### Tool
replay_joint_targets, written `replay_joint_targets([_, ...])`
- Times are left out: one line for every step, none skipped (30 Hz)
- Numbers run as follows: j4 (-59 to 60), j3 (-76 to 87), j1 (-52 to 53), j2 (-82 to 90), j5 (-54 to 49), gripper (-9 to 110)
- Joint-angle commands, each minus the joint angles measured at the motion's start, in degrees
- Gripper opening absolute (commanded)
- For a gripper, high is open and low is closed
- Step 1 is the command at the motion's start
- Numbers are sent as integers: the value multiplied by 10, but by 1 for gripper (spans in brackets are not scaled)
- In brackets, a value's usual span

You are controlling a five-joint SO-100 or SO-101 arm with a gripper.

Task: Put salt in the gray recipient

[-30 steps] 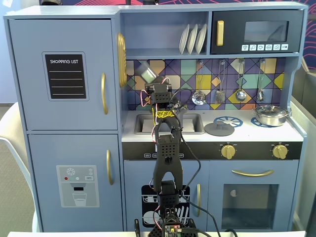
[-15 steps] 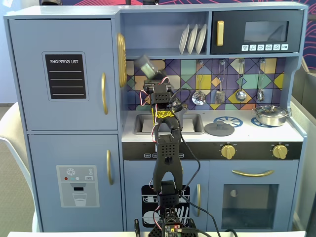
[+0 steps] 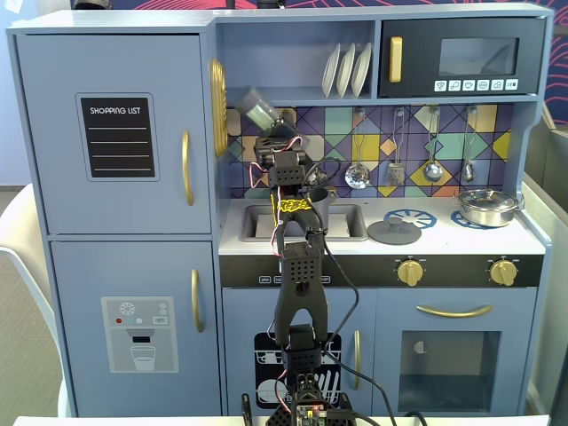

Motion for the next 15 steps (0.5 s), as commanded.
replay_joint_targets([75, -31, 20, 10, 1, 0])
replay_joint_targets([120, -31, 25, 10, 11, 0])
replay_joint_targets([158, -27, 29, 10, 18, 0])
replay_joint_targets([186, -22, 33, 10, 23, 0])
replay_joint_targets([202, -15, 36, 11, 27, 0])
replay_joint_targets([205, -5, 35, 14, 29, 0])
replay_joint_targets([196, 1, 31, 16, 30, 0])
replay_joint_targets([179, 4, 25, 16, 30, 0])
replay_joint_targets([157, 5, 19, 16, 27, 0])
replay_joint_targets([129, 5, 12, 16, 24, 0])
replay_joint_targets([97, 5, 5, 15, 19, 0])
replay_joint_targets([61, 5, -2, 14, 12, 0])
replay_joint_targets([25, 5, -8, 14, 3, 0])
replay_joint_targets([-9, 4, -11, 14, -14, 0])
replay_joint_targets([-40, 4, -11, 13, -45, 0])
